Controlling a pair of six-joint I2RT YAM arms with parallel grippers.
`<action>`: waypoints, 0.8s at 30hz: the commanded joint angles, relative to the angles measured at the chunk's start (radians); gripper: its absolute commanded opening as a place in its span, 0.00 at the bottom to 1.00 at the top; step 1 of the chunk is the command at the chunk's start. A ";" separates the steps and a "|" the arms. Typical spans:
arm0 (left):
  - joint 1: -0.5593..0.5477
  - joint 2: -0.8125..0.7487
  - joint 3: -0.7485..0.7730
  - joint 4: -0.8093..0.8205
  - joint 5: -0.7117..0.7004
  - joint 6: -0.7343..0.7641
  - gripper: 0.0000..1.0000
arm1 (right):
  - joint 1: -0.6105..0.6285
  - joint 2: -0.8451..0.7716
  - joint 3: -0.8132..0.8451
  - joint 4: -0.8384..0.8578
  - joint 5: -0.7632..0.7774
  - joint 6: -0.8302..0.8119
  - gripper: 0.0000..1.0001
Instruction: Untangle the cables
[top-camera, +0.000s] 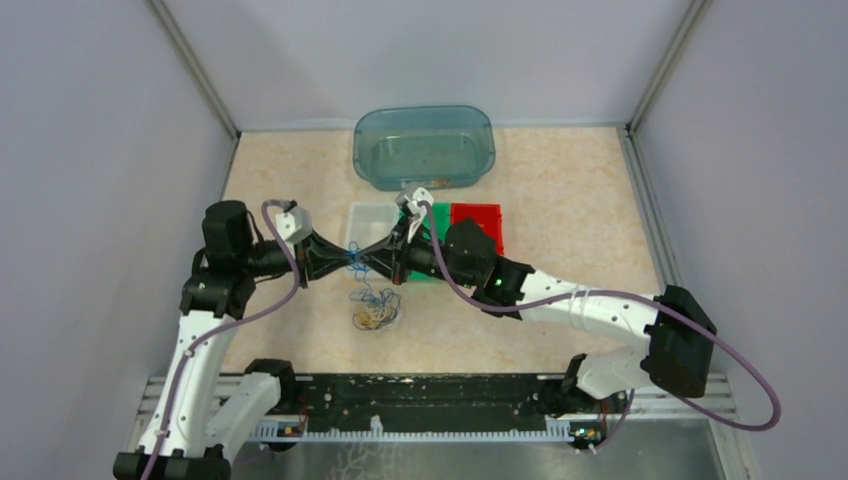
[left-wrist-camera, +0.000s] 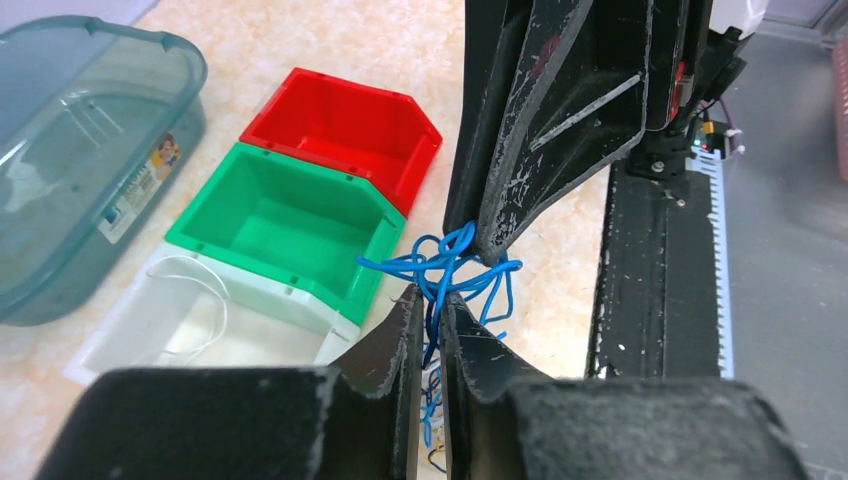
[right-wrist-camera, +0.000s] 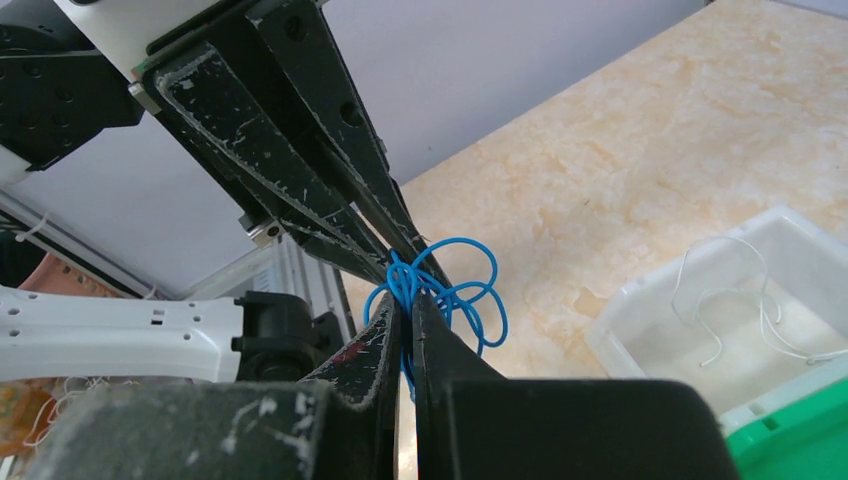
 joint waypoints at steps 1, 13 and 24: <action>-0.004 -0.010 0.050 0.037 -0.047 0.043 0.14 | 0.012 -0.045 -0.015 0.069 0.005 0.014 0.00; -0.004 -0.032 0.155 0.008 -0.082 0.101 0.03 | 0.011 -0.098 -0.123 0.060 0.089 0.019 0.42; -0.005 -0.053 0.223 0.208 -0.128 -0.027 0.00 | 0.018 -0.044 -0.193 0.206 -0.002 0.023 0.71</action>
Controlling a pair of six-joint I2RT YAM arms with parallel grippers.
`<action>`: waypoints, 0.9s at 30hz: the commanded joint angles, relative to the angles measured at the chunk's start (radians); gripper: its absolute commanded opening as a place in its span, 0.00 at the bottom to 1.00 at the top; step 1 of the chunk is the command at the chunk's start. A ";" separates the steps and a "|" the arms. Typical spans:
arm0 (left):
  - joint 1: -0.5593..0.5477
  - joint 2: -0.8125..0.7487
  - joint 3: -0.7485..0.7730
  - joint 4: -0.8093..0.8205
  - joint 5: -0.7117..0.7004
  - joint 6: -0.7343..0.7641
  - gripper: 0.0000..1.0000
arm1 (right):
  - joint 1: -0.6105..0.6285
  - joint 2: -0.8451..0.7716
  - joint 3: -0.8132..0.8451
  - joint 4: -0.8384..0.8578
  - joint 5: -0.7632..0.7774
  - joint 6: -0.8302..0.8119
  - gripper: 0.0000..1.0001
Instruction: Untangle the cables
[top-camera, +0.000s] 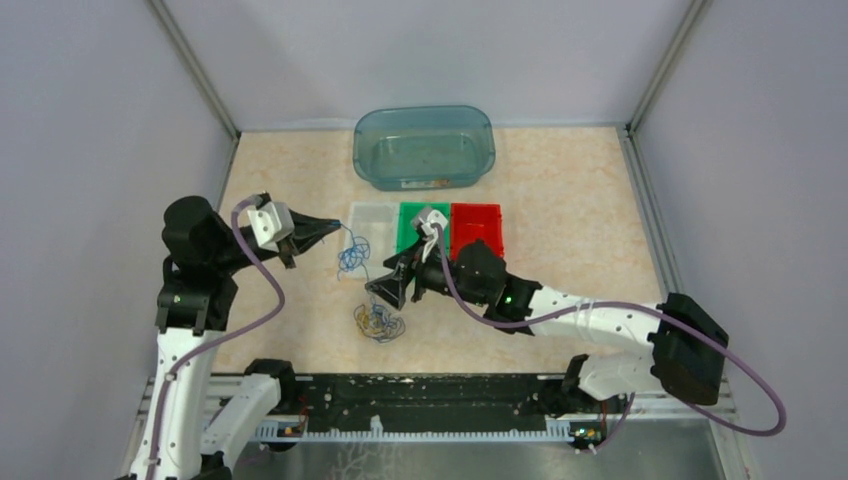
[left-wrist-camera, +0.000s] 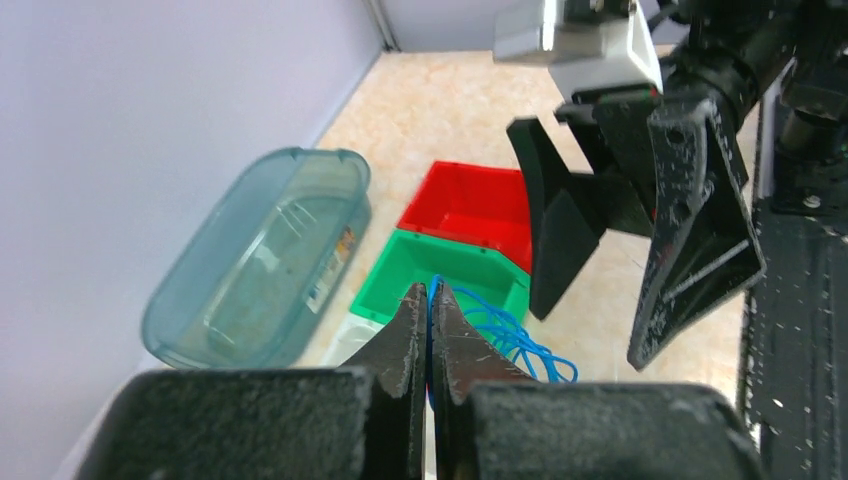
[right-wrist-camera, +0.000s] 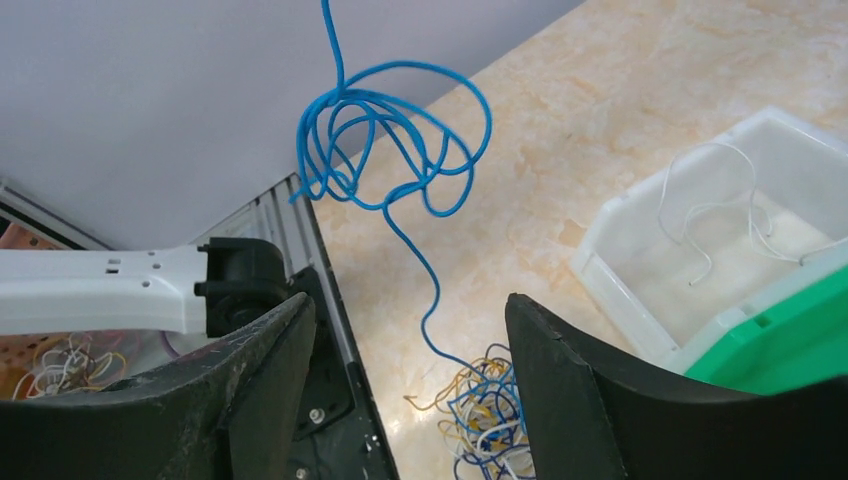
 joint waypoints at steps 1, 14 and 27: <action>0.001 -0.001 0.071 0.119 -0.002 -0.079 0.00 | 0.016 0.047 0.014 0.153 -0.050 0.000 0.71; 0.001 0.019 0.188 0.222 -0.121 -0.107 0.00 | 0.044 0.233 0.077 0.237 -0.065 0.041 0.28; 0.000 0.037 0.239 0.549 -0.468 -0.064 0.00 | 0.047 0.171 -0.038 0.202 -0.008 0.066 0.12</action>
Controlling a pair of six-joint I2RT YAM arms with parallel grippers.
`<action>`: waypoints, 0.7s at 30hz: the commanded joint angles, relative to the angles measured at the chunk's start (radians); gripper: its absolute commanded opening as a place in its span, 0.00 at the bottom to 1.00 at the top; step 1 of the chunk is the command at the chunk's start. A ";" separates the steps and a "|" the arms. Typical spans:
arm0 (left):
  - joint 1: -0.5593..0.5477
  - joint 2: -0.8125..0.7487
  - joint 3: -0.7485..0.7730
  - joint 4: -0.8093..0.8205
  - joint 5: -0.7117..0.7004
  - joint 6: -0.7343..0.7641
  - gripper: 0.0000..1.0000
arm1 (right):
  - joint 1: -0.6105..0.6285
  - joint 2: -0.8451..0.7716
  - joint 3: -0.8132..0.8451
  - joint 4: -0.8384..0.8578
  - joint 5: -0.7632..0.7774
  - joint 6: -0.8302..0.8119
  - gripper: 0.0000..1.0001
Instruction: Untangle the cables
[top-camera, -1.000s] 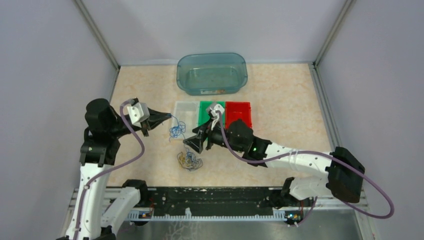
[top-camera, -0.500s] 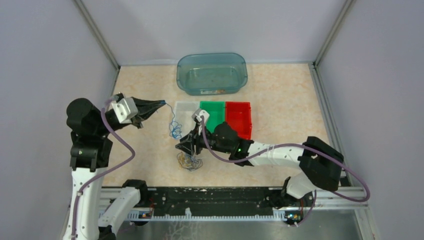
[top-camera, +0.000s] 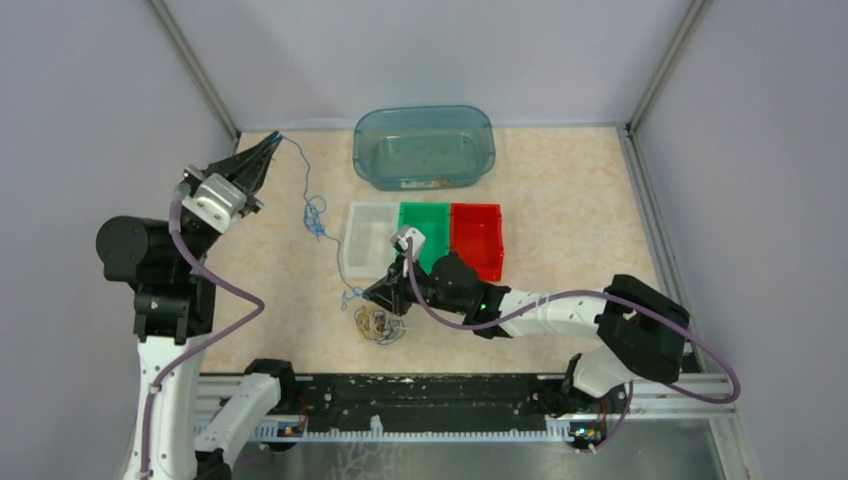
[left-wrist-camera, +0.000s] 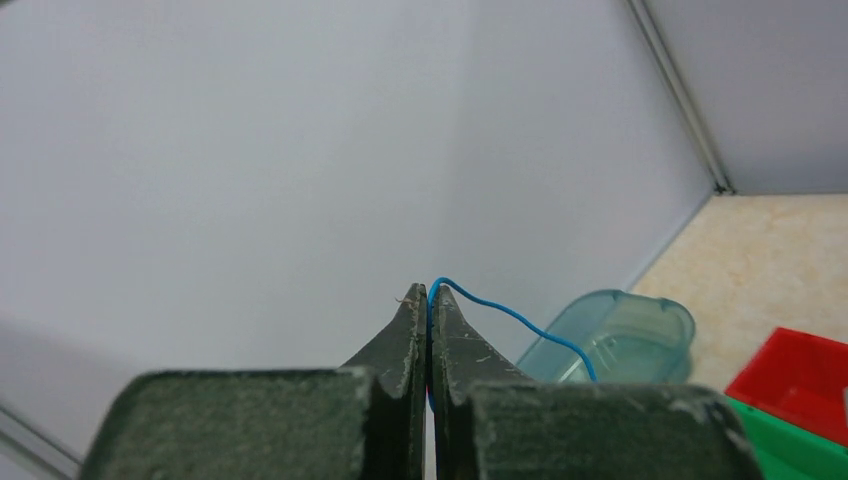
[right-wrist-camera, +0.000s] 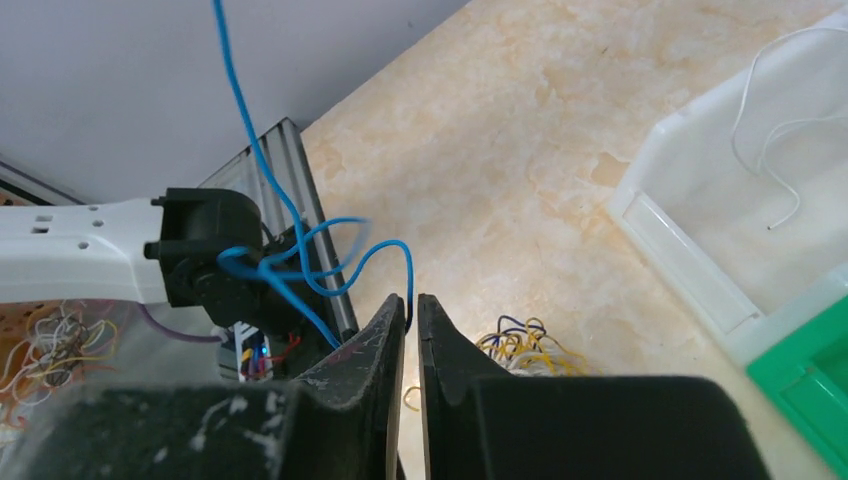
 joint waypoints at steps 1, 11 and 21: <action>0.000 0.016 0.080 0.039 -0.046 0.007 0.00 | 0.010 -0.045 -0.011 0.037 0.021 0.015 0.23; 0.000 0.022 0.145 -0.052 0.044 -0.070 0.00 | 0.008 -0.171 0.164 -0.259 0.170 -0.264 0.65; 0.000 -0.018 0.086 -0.136 0.317 -0.178 0.00 | -0.038 -0.296 0.263 -0.495 0.365 -0.439 0.74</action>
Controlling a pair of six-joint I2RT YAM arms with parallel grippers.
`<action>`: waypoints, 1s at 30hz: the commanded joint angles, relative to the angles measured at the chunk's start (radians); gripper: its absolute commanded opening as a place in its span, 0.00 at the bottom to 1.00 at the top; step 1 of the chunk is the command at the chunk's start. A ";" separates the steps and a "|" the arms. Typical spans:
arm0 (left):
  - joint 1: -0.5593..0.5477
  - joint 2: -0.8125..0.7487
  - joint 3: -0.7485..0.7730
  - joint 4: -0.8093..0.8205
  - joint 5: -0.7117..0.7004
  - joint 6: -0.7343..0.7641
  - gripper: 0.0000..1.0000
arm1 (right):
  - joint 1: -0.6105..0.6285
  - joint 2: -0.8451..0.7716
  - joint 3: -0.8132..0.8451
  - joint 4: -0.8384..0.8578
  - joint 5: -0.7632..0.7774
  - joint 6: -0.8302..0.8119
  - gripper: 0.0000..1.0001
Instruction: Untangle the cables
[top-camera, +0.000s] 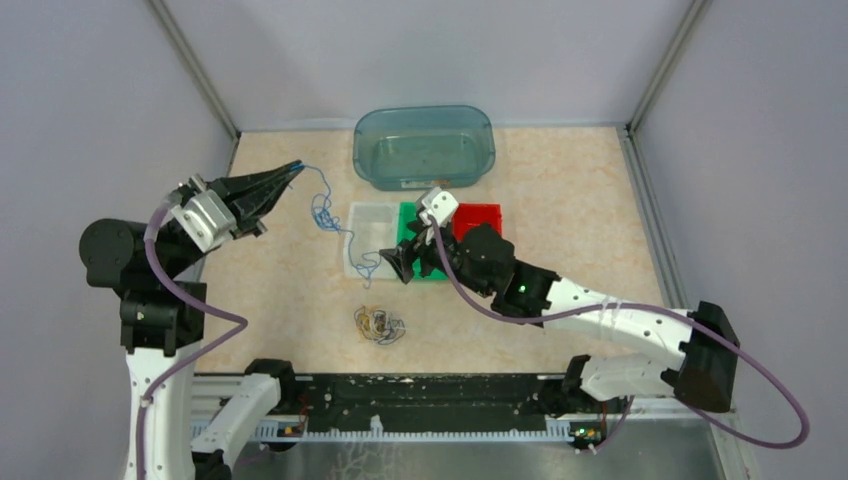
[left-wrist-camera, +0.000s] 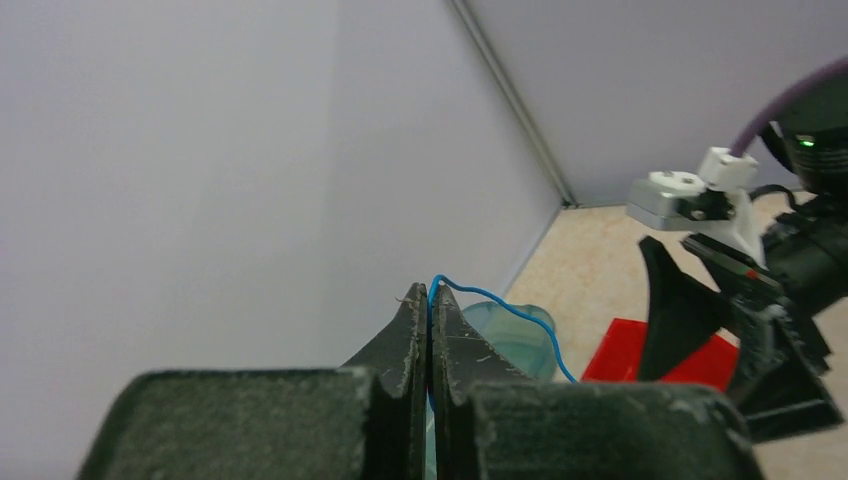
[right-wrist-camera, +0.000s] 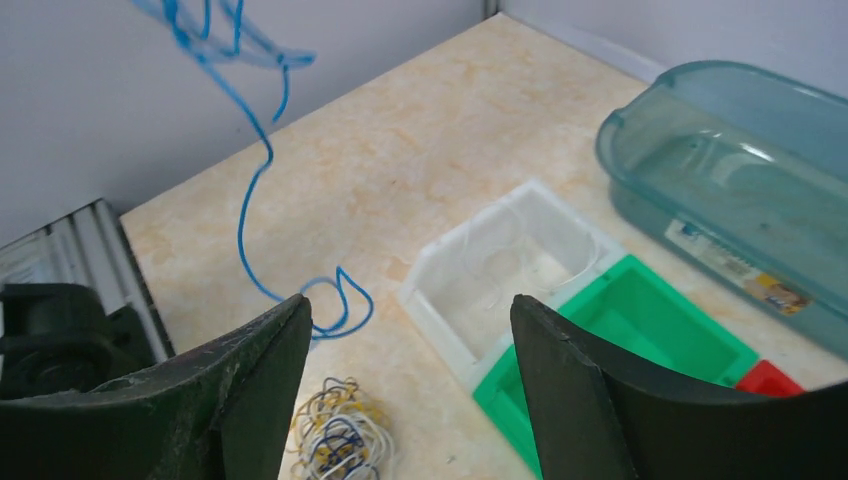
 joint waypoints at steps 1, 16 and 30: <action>0.001 -0.026 -0.031 -0.034 0.116 -0.069 0.00 | -0.009 -0.025 0.107 -0.106 0.097 -0.112 0.74; 0.001 -0.049 -0.088 -0.065 0.163 -0.100 0.00 | 0.061 0.053 0.155 0.407 -0.408 -0.087 0.78; 0.001 -0.054 -0.084 -0.066 0.168 -0.113 0.00 | 0.073 0.325 0.360 0.494 -0.392 0.000 0.46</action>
